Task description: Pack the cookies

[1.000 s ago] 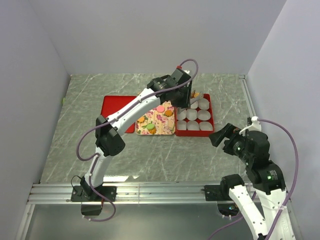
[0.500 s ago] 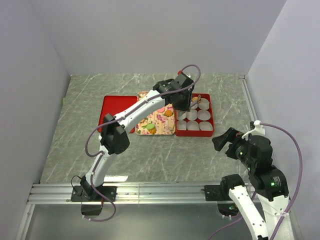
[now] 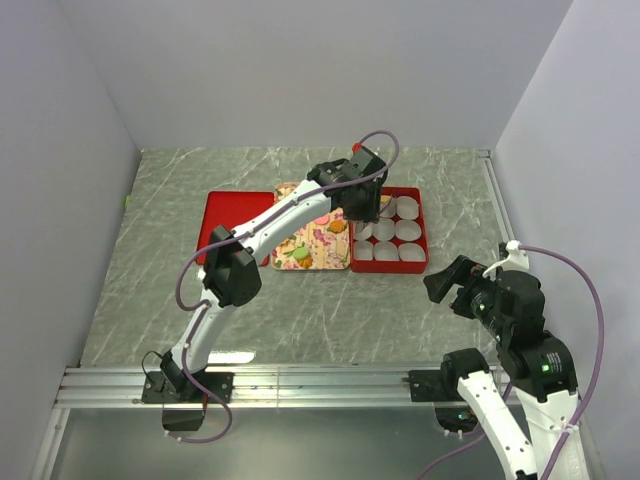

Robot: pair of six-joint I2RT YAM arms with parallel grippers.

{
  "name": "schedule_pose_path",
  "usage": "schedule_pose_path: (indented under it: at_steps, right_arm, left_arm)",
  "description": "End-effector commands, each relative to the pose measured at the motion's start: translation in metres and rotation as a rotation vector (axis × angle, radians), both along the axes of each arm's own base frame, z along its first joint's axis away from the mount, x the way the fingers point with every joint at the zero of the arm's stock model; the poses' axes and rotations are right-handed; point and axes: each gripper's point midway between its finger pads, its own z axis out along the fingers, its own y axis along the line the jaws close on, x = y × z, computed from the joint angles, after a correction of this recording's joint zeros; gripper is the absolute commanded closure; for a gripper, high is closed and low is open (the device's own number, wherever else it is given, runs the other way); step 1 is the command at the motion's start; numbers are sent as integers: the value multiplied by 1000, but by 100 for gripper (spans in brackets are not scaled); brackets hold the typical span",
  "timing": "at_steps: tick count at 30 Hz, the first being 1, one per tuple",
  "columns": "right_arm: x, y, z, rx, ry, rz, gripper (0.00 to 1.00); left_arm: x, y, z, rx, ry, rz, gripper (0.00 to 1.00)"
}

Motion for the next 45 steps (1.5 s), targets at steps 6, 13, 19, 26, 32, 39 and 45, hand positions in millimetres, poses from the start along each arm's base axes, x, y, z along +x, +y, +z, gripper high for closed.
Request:
schedule_pose_path:
  at_steps: [6,13,19,26,32,39,45]
  right_arm:
    - [3,3,5,-11,-14,28,3]
    - [3,5,4,-11,-7,34,3]
    - [3,4,5,-14,-10,33,3]
    - [4,6,3,-11,-9,39,3]
    - [7,9,2,5,-7,40,3]
    - [8,11,-3,19,7,41,3]
    - [8,12,-3,24,13,46,3]
  left_arm:
    - [19,-4,3,-40,-36,27,51]
    - [21,-7,10,-65,-41,26,51]
    - [22,5,53,-100,-106,52,50]
    - [20,69,92,-68,-156,144,50]
    - [7,123,73,80,-139,203,49]
    - [-1,193,26,261,-24,357,51]
    - [0,234,7,389,21,457,49]
